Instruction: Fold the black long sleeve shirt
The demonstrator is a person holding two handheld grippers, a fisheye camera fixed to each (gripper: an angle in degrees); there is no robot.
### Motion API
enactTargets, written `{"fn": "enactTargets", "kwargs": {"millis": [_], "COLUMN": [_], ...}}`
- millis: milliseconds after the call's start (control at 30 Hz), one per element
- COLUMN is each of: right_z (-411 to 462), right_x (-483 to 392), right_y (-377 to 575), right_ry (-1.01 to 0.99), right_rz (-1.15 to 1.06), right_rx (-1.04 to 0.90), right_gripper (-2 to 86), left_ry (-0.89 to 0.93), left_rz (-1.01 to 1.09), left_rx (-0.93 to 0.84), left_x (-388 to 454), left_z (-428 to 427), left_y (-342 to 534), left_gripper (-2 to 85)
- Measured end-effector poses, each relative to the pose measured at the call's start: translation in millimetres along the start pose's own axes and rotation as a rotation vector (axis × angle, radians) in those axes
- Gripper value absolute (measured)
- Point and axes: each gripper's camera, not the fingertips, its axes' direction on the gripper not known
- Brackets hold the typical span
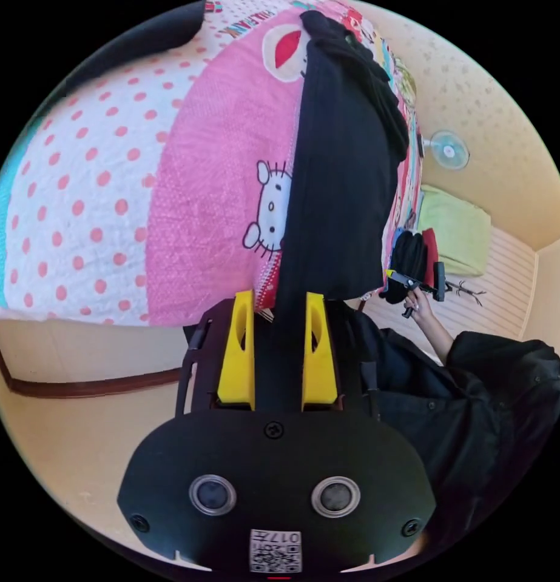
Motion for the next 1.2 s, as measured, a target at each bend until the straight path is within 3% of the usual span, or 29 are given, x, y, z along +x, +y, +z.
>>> {"fn": "enactTargets", "kwargs": {"millis": [167,267,400,667,800,867,1200], "right_z": [0.8,-10.1,-10.6,14.3,27.2,25.5,-106.6], "right_x": [5.2,-2.7,-10.9,41.2,57.2,65.0,84.8], "right_y": [5.8,-2.8,-2.9,14.0,9.9,8.7,76.7], "right_ry": [-0.165,-0.308,-0.344,-0.931,-0.93,-0.907,-1.048], "right_rz": [0.141,0.148,0.179,0.342,0.37,0.356,0.024], "right_rx": [0.047,0.066,0.073,0.179,0.13,0.081,0.235], "right_gripper": [12.0,10.3,10.8,16.5,13.1,5.6,3.3], "left_ry": [0.051,0.188,0.206,0.388,0.389,0.436,0.816], "left_rz": [-0.057,-0.058,-0.091,-0.07,-0.075,-0.079,-0.006], "left_rx": [-0.061,-0.092,-0.064,0.007,0.0,-0.003,0.131], "left_x": [17.8,37.6,68.1,118.4,141.3,149.7,207.4], "left_z": [-3.6,-9.6,-35.4,-88.5,-95.8,-98.5,-150.4], "left_y": [-8.3,-6.9,4.6,18.2,14.0,12.1,62.3], "left_gripper": [10.1,4.9,4.1,4.0,3.9,3.7,3.1]}}
